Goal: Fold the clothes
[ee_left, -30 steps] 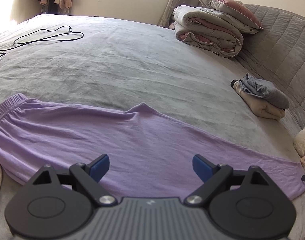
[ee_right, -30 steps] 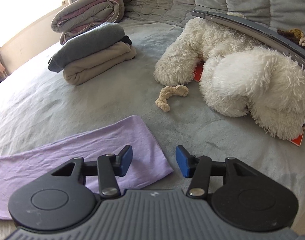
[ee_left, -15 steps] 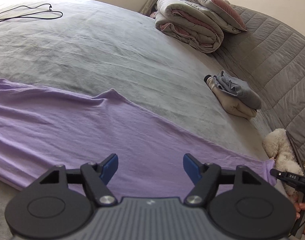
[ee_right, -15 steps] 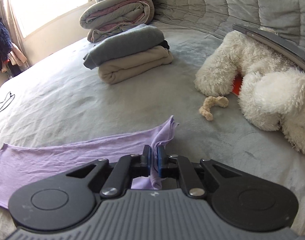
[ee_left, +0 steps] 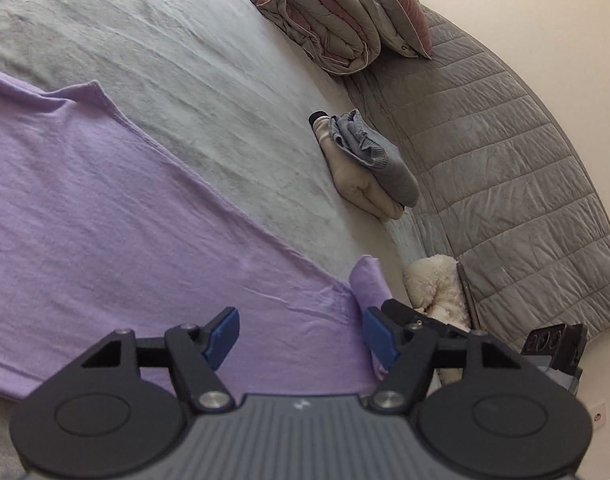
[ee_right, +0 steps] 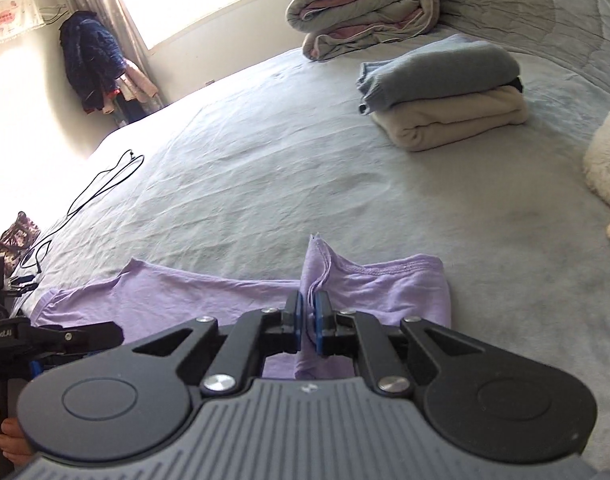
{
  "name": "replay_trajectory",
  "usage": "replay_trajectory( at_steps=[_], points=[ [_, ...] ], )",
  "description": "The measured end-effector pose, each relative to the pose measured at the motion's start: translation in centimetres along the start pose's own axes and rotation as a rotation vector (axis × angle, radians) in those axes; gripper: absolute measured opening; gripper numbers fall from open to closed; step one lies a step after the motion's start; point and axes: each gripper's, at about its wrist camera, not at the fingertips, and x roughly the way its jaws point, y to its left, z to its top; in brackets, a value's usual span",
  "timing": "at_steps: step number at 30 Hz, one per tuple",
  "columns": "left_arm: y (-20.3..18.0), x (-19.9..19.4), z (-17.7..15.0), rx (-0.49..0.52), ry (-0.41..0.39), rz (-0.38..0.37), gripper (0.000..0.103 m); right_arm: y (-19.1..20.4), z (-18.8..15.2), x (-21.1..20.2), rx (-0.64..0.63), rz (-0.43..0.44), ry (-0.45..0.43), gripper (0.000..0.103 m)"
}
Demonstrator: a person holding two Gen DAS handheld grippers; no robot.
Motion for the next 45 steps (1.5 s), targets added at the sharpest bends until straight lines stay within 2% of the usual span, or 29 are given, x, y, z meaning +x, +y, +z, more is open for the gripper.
replay_trajectory(
  at_steps=[9,14,17,19,21,26,37,45],
  points=[
    [1.3,1.4,0.2,-0.104,-0.006,-0.033,0.067,4.8,-1.3,2.4,-0.086,0.12,0.091,0.008],
    [1.7,1.3,0.6,-0.118,-0.021,-0.003,0.06,6.9,-2.0,3.4,-0.117,0.162,0.124,0.008],
    [1.7,1.1,0.8,-0.102,-0.029,0.058,0.043,8.2,-2.3,3.7,-0.128,0.19,0.135,0.009],
    [1.9,0.7,0.9,-0.1,-0.055,0.101,0.021,8.9,-2.4,4.0,-0.126,0.21,0.139,0.009],
    [2.1,0.1,1.1,-0.101,-0.08,0.127,0.005,9.4,-2.5,4.3,-0.116,0.228,0.143,0.009],
    [1.5,-1.8,1.7,-0.036,-0.138,0.199,0.004,10.6,-2.5,5.2,-0.066,0.281,0.148,0.009],
    [2.7,-7.3,5.5,0.068,-0.176,0.379,0.004,15.7,-2.3,8.6,0.076,0.393,0.159,0.009],
    [6.4,-12.6,8.2,0.032,-0.239,0.444,0.004,21.4,-2.7,12.4,0.112,0.45,0.17,0.009]
  ],
)
